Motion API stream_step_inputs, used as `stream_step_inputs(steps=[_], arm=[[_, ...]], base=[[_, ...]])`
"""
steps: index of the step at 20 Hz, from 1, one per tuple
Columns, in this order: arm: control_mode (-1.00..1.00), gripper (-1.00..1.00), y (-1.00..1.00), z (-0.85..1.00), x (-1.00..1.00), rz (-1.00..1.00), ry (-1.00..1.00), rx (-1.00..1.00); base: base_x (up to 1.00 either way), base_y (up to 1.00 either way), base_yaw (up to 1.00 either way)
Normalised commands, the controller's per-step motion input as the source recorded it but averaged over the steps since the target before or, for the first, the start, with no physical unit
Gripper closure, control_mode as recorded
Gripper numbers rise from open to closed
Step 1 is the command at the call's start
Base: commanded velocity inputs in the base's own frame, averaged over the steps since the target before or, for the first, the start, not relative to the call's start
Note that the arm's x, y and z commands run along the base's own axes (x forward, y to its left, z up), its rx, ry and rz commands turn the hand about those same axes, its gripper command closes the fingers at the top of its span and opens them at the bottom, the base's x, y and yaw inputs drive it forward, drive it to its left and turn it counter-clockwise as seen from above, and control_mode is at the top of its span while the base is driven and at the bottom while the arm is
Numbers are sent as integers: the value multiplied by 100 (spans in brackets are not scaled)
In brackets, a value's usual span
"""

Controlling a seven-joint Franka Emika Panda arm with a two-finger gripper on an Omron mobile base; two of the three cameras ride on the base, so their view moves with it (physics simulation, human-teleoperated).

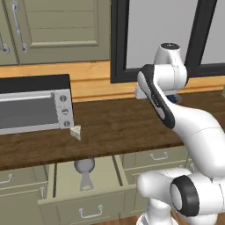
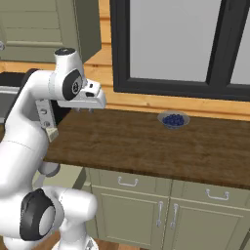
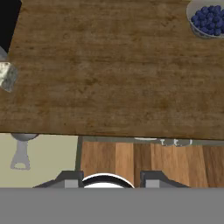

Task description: Pick the measuring cup from the drawer and place it on the counter.

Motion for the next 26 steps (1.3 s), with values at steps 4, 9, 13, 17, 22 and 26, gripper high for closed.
stream_step_inputs(steps=[4, 9, 13, 17, 22, 26], arm=[[-100, -100, 6, -1, -46, 0, 0, 0], [-100, -100, 11, 0, -100, 0, 0, 6], [-100, -100, 14, 0, -100, 0, 0, 13], [-100, -100, 0, 0, -47, 0, 0, 9], [100, -100, 0, 0, 0, 0, 0, 0], [100, -100, 0, 0, 0, 0, 0, 0]], base=[[0, 0, 0], [0, 0, 0], [0, 0, 0], [0, 0, 0], [-9, -2, 2], [-52, -7, 14]])
